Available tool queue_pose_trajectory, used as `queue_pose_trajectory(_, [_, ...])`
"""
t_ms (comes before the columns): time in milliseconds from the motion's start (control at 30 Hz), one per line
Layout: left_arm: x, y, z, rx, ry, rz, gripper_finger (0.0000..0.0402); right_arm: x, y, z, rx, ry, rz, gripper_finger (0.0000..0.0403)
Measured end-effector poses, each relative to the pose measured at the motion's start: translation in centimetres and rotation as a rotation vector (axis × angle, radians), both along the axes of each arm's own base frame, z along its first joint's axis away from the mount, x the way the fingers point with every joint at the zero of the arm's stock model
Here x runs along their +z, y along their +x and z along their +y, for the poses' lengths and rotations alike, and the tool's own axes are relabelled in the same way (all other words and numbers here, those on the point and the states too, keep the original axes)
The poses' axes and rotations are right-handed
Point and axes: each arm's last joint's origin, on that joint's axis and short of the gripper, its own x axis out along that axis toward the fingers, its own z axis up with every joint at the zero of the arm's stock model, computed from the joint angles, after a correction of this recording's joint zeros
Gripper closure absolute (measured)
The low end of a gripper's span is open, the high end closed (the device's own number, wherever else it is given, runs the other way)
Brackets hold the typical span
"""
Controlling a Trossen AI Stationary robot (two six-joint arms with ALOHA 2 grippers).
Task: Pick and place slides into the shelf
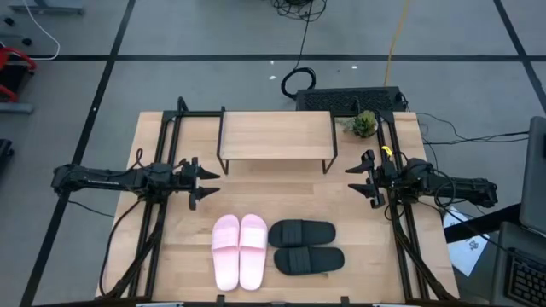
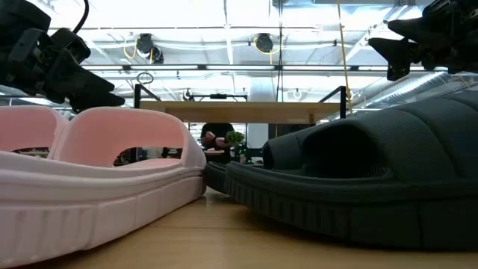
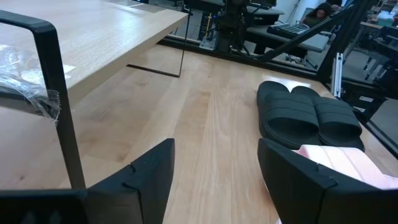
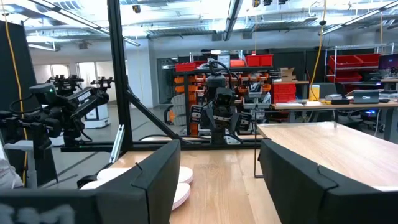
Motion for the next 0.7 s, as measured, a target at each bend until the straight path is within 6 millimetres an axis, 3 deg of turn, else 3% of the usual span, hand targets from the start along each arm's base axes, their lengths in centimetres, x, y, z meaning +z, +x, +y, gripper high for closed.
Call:
queue_pose_trajectory(133, [0.0, 0.0, 0.0, 0.000, 0.000, 0.000, 0.0169, 0.6, -0.1, 0.0, -0.002, -0.001, -0.061, 0.0193])
queue_pose_trajectory(500, [0.3, 0.0, 0.2, 0.052, 0.051, -0.030, 0.0169, 3.7, -1.6, 0.1, 0.112, 0.220, -0.399, 0.0193])
queue_pose_trajectory(700, [2.6, 0.1, 0.1, 0.061, -0.332, -0.290, 0.0169, 5.1, -2.9, 0.2, 0.092, 0.139, -0.605, 0.0193])
